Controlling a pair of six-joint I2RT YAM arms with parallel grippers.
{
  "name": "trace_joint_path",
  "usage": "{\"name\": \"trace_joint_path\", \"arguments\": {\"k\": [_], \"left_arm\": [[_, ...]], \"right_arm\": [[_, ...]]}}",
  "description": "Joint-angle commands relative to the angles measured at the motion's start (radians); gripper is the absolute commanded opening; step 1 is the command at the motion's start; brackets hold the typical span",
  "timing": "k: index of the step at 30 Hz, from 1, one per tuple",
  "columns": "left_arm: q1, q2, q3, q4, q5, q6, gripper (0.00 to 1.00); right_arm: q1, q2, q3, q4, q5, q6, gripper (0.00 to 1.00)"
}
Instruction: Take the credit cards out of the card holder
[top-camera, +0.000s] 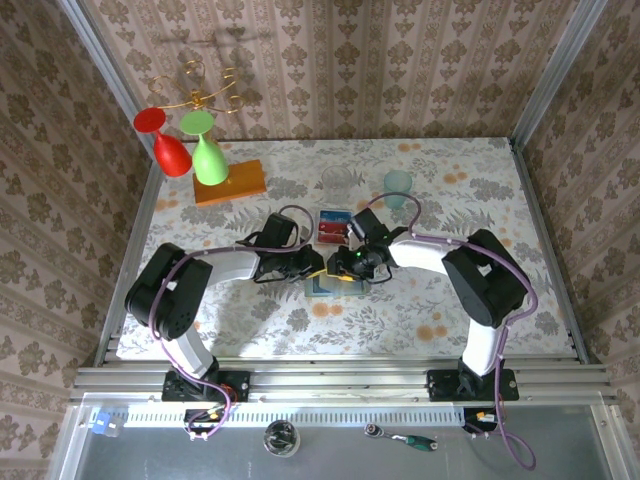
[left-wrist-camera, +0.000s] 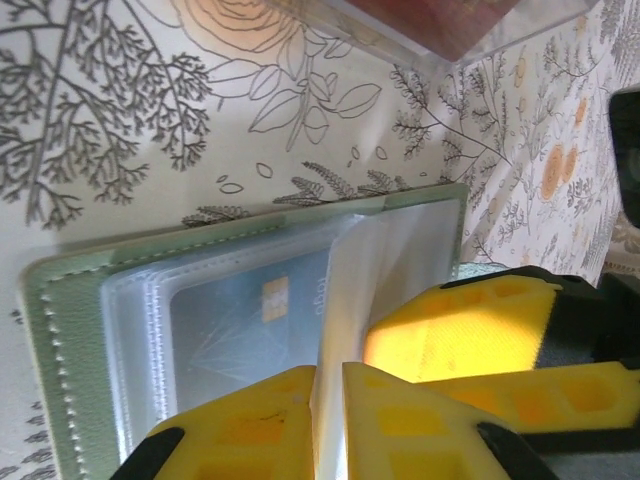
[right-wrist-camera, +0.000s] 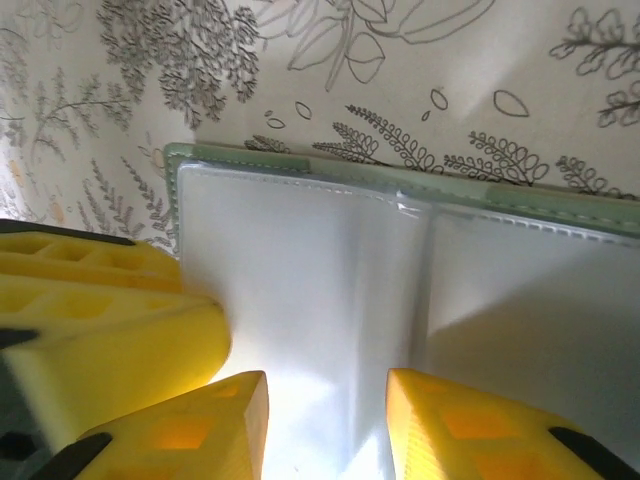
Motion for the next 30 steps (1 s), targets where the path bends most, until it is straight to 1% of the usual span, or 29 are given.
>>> {"name": "trace_joint_path", "arguments": {"k": [1, 10, 21, 30], "left_arm": [[-0.008, -0.013, 0.031, 0.012, 0.022, -0.01, 0.16], [-0.044, -0.012, 0.066, -0.006, 0.035, -0.006, 0.18], [-0.096, 0.003, 0.108, -0.033, 0.013, 0.003, 0.24], [-0.128, 0.071, 0.189, -0.09, 0.012, 0.013, 0.26]], "right_arm": [[-0.006, -0.084, -0.015, 0.013, 0.04, -0.002, 0.39], [-0.034, -0.168, -0.052, -0.007, 0.091, -0.011, 0.39], [-0.061, -0.243, -0.118, 0.007, 0.125, -0.01, 0.4], [-0.107, -0.339, -0.207, -0.001, 0.14, -0.02, 0.41]]}}
